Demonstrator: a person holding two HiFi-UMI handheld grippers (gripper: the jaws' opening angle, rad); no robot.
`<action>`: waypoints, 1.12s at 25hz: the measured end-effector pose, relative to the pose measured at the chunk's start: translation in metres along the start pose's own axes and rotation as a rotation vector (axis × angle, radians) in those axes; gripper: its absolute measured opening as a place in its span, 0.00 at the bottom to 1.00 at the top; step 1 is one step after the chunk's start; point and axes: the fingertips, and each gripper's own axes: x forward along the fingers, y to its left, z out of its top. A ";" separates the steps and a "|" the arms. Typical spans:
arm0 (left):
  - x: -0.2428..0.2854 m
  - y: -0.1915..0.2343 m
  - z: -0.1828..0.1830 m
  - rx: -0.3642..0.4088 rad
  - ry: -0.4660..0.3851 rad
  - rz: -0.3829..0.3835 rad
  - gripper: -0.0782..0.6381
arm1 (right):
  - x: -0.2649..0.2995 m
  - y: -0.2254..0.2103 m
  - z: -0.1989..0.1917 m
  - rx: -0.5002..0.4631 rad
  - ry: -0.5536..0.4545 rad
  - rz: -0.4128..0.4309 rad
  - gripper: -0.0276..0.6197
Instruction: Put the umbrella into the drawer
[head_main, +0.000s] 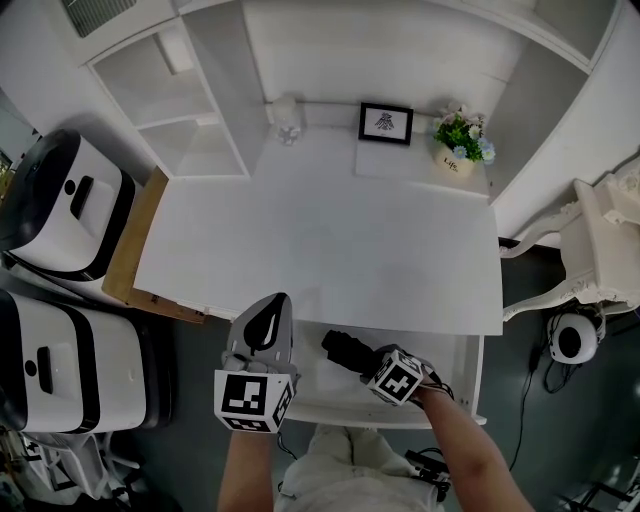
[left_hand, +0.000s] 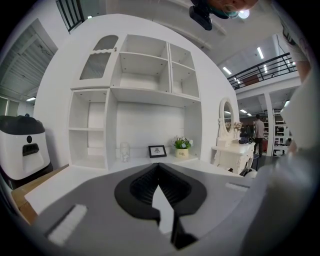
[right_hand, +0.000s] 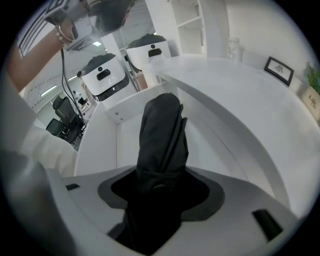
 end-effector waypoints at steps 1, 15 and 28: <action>0.000 0.001 -0.002 -0.001 0.004 -0.002 0.12 | 0.004 -0.001 -0.002 0.004 0.016 -0.003 0.42; -0.003 0.009 -0.016 0.018 0.047 -0.028 0.12 | 0.042 -0.013 -0.012 -0.076 0.122 -0.113 0.42; 0.000 0.006 -0.017 0.029 0.052 -0.045 0.12 | 0.045 -0.017 -0.022 -0.069 0.161 -0.133 0.57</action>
